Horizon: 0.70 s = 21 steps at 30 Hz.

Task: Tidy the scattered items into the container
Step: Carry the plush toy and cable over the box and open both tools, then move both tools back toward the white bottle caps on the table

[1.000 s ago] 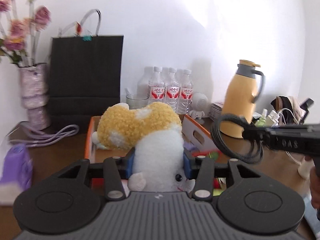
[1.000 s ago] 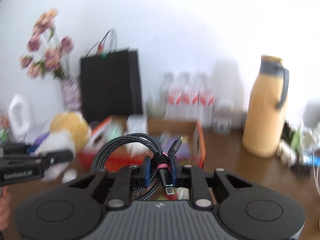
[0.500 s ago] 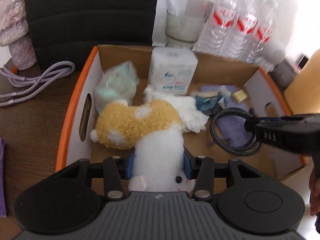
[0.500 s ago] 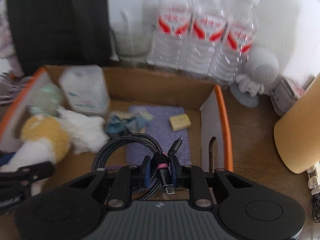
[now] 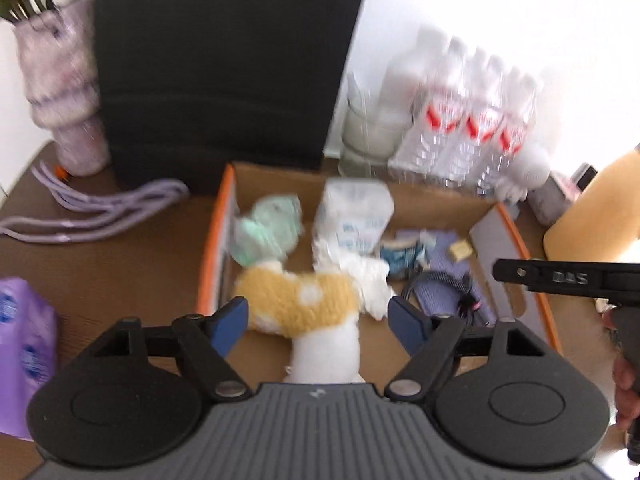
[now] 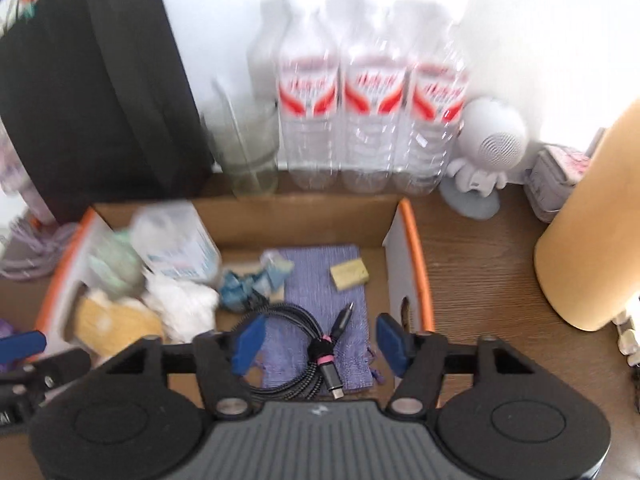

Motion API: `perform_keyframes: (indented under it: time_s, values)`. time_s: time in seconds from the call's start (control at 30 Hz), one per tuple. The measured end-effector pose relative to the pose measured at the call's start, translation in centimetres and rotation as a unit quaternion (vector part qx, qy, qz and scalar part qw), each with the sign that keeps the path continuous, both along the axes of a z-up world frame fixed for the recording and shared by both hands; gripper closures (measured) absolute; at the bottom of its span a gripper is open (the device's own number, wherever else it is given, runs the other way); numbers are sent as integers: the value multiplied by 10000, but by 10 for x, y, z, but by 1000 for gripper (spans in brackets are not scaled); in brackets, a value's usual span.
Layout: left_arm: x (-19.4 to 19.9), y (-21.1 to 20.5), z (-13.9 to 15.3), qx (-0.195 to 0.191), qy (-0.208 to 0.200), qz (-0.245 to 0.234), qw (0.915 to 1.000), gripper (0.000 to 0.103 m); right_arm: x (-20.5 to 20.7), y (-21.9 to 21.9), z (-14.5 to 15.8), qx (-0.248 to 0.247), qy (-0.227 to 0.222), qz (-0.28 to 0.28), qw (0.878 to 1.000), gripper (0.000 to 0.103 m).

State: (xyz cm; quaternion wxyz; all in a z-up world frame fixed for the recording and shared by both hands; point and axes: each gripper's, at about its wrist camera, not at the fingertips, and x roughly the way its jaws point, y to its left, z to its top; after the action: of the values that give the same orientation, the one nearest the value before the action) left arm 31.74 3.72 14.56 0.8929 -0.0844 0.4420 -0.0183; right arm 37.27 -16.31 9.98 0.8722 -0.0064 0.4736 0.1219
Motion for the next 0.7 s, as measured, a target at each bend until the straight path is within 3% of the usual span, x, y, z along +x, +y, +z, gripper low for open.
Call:
perform_keyframes:
  time_s: [0.1,0.17,0.23,0.27,0.3,0.37,0.4,0.43,0.47,0.6,0.7]
  values:
    - [-13,2,22,123,-127,126,9998,15,-11,-9,28,298,30,14,9996,37]
    - [-26,2,30,202,-343,175,9991,11,-26,-11,41,317,-114,62,9994,27]
    - [-45,-1,32,312,-822,291,9957,8,-48,-11,47,225,-489,126,9985,24]
    - [-58,-3,30,342,-1220,296,9915,5,-63,-11,49,199,-911,173,9955,24]
    - [-74,-6,26,345,-1727,196,9842,3,-83,-13,51,269,-1558,211,9872,24]
    - [-111,-11,13,488,-2771,10,9596,2,-134,-25,41,577,-3142,246,9473,21]
    - [-126,-15,5,614,-3170,-20,9464,2,-154,-31,31,703,-3653,342,9276,12]
    - [-136,-19,-2,696,-3400,-72,9378,1,-167,-35,22,773,-3866,417,9181,11]
    - [-141,-22,-7,705,-3451,-119,9358,1,-174,-35,14,799,-3870,475,9174,11]
    - [-139,-26,-14,480,-3182,-95,9468,1,-178,-26,0,654,-3631,645,9272,13]
    - [-142,-23,-9,468,-3250,-72,9445,1,-182,-20,2,652,-3635,632,9272,12]
